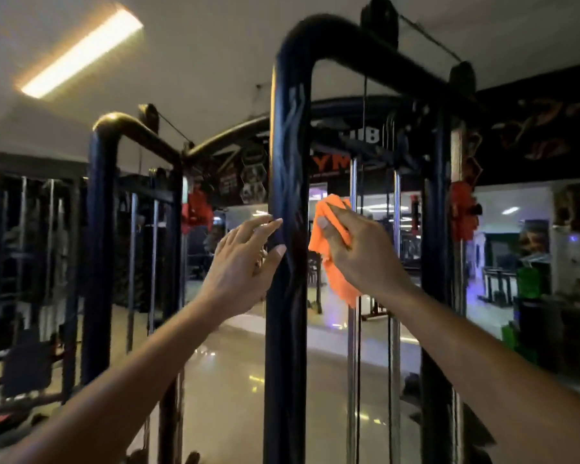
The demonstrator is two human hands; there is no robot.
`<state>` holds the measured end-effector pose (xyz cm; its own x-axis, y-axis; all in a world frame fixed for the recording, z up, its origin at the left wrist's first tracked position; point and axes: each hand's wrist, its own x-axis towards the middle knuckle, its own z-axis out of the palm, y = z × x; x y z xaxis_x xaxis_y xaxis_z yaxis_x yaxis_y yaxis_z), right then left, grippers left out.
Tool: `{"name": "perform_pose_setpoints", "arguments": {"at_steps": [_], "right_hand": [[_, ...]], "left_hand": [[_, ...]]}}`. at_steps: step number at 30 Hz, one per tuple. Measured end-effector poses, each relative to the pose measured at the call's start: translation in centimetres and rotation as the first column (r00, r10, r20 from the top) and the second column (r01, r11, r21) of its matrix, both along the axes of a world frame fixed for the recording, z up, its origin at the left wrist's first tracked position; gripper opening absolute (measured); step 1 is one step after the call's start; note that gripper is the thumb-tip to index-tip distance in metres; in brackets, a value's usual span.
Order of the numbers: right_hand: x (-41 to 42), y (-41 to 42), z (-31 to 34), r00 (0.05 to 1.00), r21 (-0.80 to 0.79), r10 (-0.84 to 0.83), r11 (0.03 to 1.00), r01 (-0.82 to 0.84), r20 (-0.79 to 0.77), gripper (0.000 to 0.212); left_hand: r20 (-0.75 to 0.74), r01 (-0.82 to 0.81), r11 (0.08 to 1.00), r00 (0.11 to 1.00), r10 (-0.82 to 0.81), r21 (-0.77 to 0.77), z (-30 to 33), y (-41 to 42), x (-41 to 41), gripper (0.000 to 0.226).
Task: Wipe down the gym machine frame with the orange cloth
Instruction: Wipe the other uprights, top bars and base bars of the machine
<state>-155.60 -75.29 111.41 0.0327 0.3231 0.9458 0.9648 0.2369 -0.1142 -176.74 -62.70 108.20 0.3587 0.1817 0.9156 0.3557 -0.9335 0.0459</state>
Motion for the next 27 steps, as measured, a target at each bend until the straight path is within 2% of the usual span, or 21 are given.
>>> {"name": "perform_pose_setpoints", "arguments": {"at_steps": [7, 15, 19, 20, 23, 24, 27], "right_hand": [[1.2, 3.6, 9.9, 0.993, 0.038, -0.038, 0.999, 0.034, 0.113, 0.056], [1.7, 8.8, 17.8, 0.99, 0.108, -0.068, 0.993, 0.055, 0.126, 0.056], [0.1, 12.7, 19.5, 0.993, 0.116, 0.113, 0.987, -0.108, -0.034, 0.061], [-0.3, 14.1, 19.1, 0.994, 0.119, 0.096, 0.989, -0.088, -0.058, 0.065], [-0.6, 16.6, 18.0, 0.972, 0.251, -0.233, 0.94, 0.233, -0.028, 0.072], [-0.4, 16.6, 17.9, 0.954, 0.281, -0.298, 0.913, 0.295, -0.032, 0.073], [0.4, 16.8, 17.5, 0.949, 0.283, -0.315, 0.909, 0.307, -0.019, 0.069]], "left_hand": [[0.075, -0.004, 1.0, 0.997, 0.006, -0.024, 12.8, 1.3, 0.4, 0.049], [0.101, 0.1, 0.994, 0.99, -0.095, -0.047, 22.3, 5.1, 3.2, 0.049], [0.174, 0.171, 0.985, 0.971, -0.163, -0.034, 25.9, 7.2, 4.6, 0.05], [0.192, 0.194, 0.98, 0.964, -0.184, -0.034, 26.7, 7.4, 4.8, 0.048], [0.239, 0.244, 0.97, 0.943, -0.232, -0.021, 28.7, 8.0, 5.0, 0.045], [0.247, 0.26, 0.965, 0.937, -0.248, -0.017, 29.2, 8.1, 5.0, 0.045], [0.242, 0.274, 0.961, 0.935, -0.259, -0.031, 30.6, 8.3, 5.0, 0.043]]}}
